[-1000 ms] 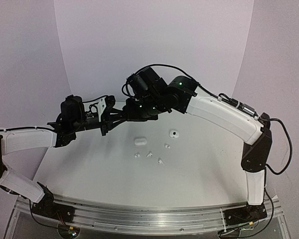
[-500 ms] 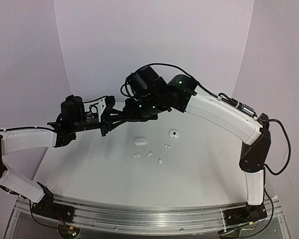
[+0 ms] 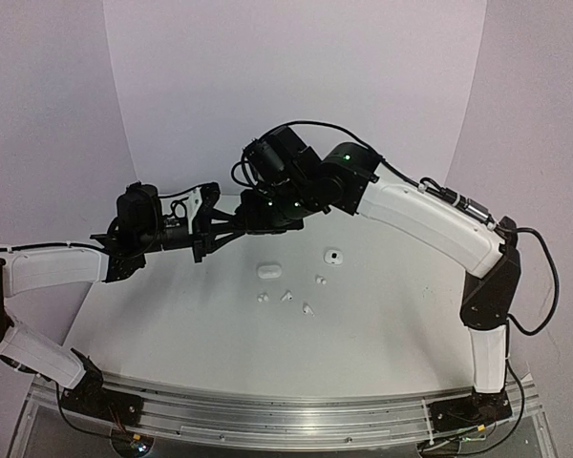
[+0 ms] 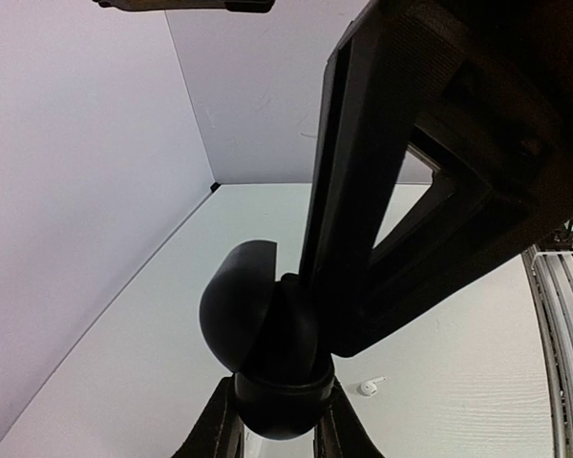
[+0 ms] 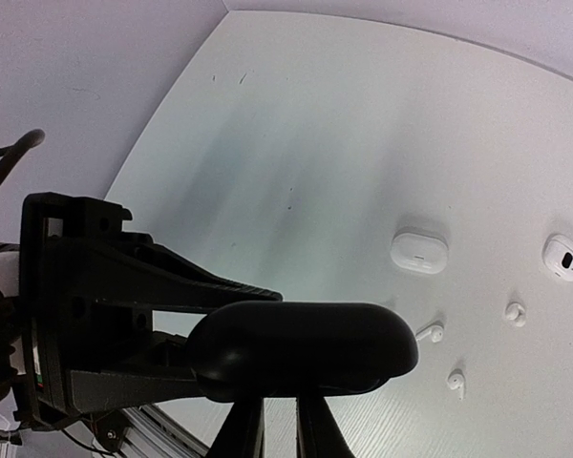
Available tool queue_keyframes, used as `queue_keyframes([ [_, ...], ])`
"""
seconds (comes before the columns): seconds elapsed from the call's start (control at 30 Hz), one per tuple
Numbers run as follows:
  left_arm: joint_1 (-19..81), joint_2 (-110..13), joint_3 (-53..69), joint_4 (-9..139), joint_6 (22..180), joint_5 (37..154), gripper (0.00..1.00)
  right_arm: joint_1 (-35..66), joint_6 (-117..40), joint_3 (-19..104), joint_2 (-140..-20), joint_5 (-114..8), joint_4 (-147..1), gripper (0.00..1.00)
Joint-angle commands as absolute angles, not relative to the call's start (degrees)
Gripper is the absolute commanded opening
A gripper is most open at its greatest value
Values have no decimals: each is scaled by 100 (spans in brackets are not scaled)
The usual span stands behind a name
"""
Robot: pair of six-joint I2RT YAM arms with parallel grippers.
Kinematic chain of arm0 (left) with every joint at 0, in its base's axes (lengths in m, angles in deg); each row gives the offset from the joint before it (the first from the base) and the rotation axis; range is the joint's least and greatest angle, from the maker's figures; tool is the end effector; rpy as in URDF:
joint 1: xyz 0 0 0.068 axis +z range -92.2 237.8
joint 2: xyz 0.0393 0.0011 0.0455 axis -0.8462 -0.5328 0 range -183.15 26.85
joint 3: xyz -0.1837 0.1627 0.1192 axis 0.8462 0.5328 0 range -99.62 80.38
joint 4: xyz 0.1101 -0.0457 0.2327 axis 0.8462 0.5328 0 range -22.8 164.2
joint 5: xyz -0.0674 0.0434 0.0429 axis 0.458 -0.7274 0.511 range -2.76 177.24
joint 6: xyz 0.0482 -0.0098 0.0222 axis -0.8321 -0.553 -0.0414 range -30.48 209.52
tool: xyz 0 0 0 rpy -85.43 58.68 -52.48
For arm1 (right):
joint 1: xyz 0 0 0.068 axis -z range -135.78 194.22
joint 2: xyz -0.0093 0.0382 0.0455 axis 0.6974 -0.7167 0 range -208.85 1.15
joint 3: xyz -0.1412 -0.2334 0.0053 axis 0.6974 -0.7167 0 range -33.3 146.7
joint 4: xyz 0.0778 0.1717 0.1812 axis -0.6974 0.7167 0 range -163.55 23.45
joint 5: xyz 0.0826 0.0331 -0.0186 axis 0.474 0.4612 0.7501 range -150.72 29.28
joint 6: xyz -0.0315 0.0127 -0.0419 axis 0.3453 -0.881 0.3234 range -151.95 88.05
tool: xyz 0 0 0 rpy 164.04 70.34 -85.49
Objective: Insert the wireless bluetooth earbuds into the charging case
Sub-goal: Insert the left earbud into the left side groove of the charging case.
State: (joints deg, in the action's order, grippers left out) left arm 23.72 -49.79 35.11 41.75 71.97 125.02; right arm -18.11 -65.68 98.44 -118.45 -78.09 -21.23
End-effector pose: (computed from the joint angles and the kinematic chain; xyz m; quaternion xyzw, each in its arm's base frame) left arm 0.2370 -0.1868 0.2835 0.5011 0.5381 -0.3290 0.5925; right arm 0.2230 0.4023 0.3836 -0.1598 0.8845 0.2180 0.3803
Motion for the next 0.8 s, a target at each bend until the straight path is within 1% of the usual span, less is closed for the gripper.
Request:
queue_keyframes([
  [0.0,2214,-4798,3330,3625,7572,13538,0,-1706,-6406,9841,-11766,-7825,-2352,14],
  [0.37,2282,-4808,3245,3698,8103,13929,0,-1680,-6233,9725,-11570,-7782,-2310,16],
  [0.5,2282,-4814,3221,3676,8134,13930,0,-1670,-6166,9756,-11616,-7677,-2297,16],
  [0.77,2356,-4780,3197,3642,8307,13912,0,-1657,-6206,9436,-11476,-7567,-2204,15],
])
